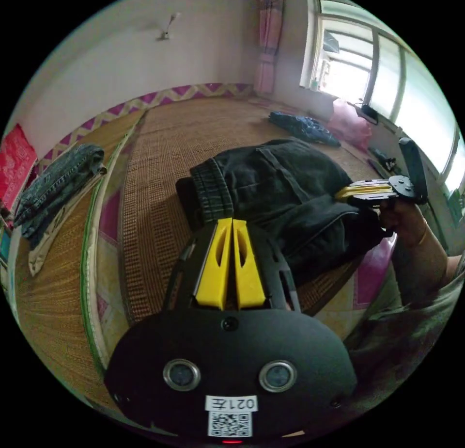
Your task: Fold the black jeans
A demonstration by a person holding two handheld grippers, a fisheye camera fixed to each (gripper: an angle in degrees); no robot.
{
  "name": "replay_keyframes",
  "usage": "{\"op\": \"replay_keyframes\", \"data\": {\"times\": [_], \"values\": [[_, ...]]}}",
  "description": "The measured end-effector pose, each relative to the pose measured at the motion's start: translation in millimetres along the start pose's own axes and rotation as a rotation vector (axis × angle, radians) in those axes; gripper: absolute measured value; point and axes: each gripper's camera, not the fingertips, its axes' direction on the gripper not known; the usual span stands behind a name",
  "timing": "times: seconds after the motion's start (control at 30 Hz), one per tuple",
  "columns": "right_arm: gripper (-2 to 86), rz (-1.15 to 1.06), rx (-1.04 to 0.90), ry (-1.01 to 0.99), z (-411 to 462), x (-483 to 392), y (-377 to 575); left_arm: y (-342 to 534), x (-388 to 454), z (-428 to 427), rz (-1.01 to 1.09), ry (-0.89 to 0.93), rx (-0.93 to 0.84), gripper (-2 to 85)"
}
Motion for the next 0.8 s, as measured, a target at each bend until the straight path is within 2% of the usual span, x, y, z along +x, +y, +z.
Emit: {"op": "replay_keyframes", "data": {"times": [0.07, 0.17, 0.27, 0.33, 0.43, 0.53, 0.67, 0.8], "values": [[2.4, 0.008, 0.079, -0.053, -25, 22, -1, 2, -21, -9, -0.101, 0.054, 0.058, -0.1], [7.0, 0.177, 0.241, -0.112, -66, 89, 0, 7, -61, -29, -0.237, 0.099, 0.146, 4.8], [12.1, 0.284, 0.140, -0.165, -53, 161, -17, -3, -103, 0, -0.323, 0.284, 0.035, 12.1], [13.6, 0.356, 0.027, -0.400, -21, 217, -28, -10, -126, 37, -0.367, 0.403, -0.073, 14.9], [13.1, 0.404, -0.026, -0.601, 10, 266, -36, -20, -145, 60, -0.384, 0.447, -0.110, 14.1], [11.3, 0.414, -0.058, -0.716, 26, 298, -46, -32, -153, 80, -0.372, 0.501, -0.171, 11.1], [8.2, 0.439, -0.071, -0.782, 41, 326, -49, -34, -171, 96, -0.437, 0.613, -0.151, 7.2], [6.2, 0.365, -0.067, -0.733, 31, 337, -58, -46, -172, 79, -0.458, 0.659, -0.051, 5.2]]}}
